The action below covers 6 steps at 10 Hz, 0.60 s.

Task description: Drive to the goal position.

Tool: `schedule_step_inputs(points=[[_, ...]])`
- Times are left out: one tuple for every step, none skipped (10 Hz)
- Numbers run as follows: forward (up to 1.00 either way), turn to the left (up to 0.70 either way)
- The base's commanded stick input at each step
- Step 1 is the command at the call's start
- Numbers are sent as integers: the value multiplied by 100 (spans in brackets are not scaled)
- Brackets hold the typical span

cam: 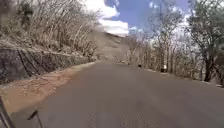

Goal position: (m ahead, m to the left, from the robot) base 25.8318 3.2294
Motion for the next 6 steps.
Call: schedule_step_inputs(points=[[70,0],[70,0],[70,0],[70,0],[70,0],[70,0]])
